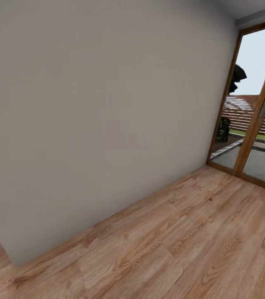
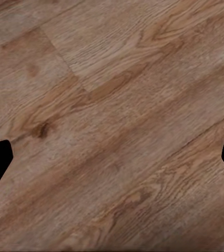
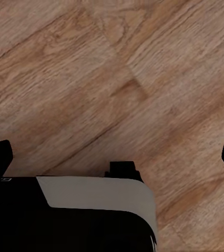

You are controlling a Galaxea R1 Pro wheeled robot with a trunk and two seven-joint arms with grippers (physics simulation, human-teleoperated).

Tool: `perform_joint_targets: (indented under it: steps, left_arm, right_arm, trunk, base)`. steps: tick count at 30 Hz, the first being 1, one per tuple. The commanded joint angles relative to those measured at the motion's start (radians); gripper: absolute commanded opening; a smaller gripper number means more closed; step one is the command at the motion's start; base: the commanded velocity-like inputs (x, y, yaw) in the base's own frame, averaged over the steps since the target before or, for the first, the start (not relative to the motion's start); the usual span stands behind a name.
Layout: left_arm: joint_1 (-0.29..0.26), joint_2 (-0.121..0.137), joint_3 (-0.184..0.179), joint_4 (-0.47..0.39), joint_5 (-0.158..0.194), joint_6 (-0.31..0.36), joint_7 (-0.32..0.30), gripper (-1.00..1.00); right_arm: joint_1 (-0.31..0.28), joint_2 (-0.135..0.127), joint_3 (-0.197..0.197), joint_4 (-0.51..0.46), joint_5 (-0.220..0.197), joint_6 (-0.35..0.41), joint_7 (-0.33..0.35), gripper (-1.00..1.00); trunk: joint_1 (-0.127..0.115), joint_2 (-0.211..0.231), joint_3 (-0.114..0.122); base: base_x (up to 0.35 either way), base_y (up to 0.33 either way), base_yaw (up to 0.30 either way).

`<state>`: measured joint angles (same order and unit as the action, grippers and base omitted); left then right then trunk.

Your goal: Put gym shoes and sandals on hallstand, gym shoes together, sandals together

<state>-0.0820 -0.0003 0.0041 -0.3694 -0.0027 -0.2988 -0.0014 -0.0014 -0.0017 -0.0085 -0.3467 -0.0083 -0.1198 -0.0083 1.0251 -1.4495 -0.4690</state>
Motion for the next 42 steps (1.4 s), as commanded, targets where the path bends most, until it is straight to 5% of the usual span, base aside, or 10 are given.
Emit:
perform_joint_targets:
  steps: [1, 42]
  left_arm:
    - [-0.001, 0.000, 0.001, 0.001, 0.000, -0.003, 0.000, 1.00]
    - [-0.001, 0.000, 0.004, 0.001, 0.003, -0.005, 0.000, 1.00]
  right_arm:
    - [0.000, 0.000, -0.001, 0.000, -0.001, -0.003, -0.001, 1.00]
    - [0.000, 0.000, -0.001, 0.001, -0.001, -0.003, -0.001, 1.00]
  trunk:
    - [0.000, -0.001, -0.001]
    - [0.000, -0.001, -0.001]
  base:
    - [0.000, 0.000, 0.293]
    - [-0.046, 0.037, 0.293]
